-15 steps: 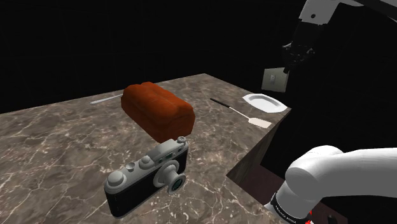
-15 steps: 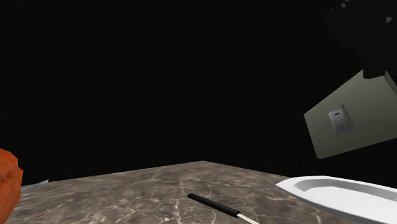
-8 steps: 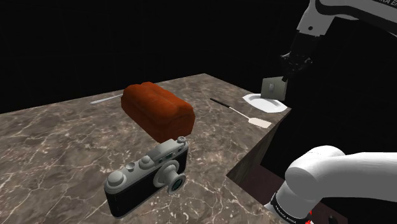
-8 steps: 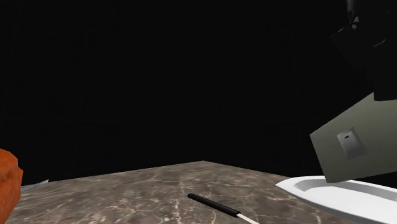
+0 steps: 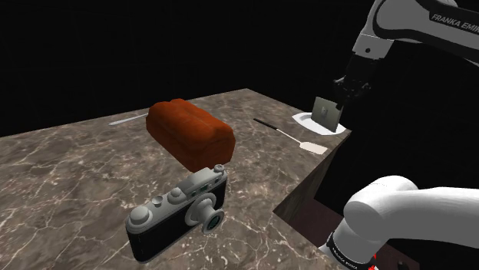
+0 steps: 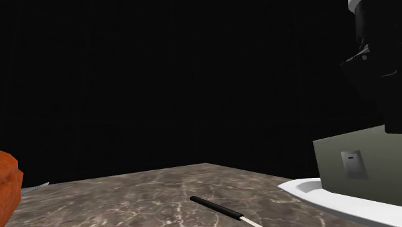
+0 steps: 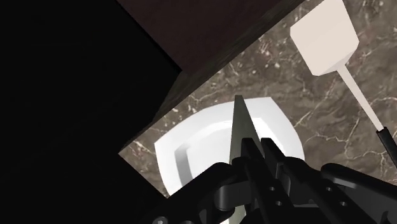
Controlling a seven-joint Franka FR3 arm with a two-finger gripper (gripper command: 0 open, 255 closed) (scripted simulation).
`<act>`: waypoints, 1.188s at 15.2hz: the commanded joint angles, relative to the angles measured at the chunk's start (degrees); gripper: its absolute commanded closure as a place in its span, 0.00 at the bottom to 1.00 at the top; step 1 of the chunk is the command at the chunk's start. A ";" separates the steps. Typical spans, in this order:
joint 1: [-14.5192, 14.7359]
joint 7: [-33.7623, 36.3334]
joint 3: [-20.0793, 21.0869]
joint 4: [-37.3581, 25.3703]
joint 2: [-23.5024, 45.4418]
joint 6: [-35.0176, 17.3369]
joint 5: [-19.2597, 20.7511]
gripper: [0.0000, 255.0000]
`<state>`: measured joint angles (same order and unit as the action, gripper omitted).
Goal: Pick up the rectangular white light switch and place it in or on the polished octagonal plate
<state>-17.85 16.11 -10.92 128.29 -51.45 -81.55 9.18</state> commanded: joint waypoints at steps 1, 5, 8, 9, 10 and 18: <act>-0.15 0.11 -0.21 2.39 -0.72 -1.69 0.29 1.00; -0.35 0.22 -0.45 5.47 -1.83 -3.65 0.56 1.00; -0.39 0.19 -0.42 5.47 -1.82 -3.66 0.54 1.00; -0.40 0.19 -0.42 5.47 -1.82 -3.66 0.54 1.00; -0.41 0.18 -0.41 5.47 -1.82 -3.66 0.53 1.00; -0.44 0.16 -0.40 5.47 -1.81 -3.66 0.52 0.00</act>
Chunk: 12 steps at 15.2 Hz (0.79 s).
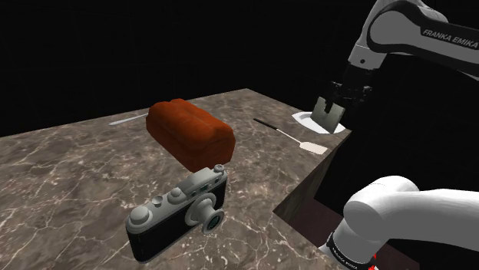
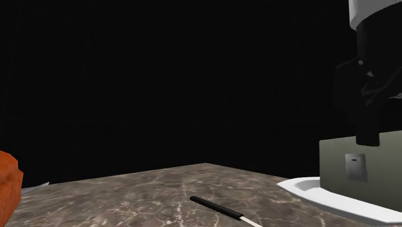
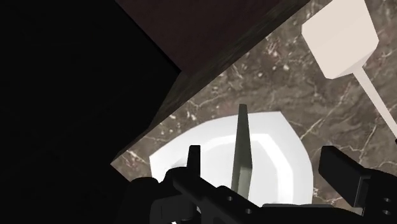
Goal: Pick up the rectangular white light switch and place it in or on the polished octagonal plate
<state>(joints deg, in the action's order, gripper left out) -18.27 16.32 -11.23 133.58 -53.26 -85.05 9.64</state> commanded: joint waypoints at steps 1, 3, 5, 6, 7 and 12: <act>0.10 -0.14 0.14 -2.18 0.72 1.48 -0.17 0.00; 0.32 -0.33 0.55 -7.08 2.34 4.77 -0.59 0.00; 0.41 -0.41 0.70 -9.07 3.04 6.06 -0.75 0.00; 0.40 -0.41 0.70 -9.07 3.04 6.06 -0.75 0.00; 0.40 -0.41 0.70 -9.07 3.04 6.06 -0.75 0.00; 0.40 -0.41 0.70 -9.06 3.03 6.05 -0.75 0.00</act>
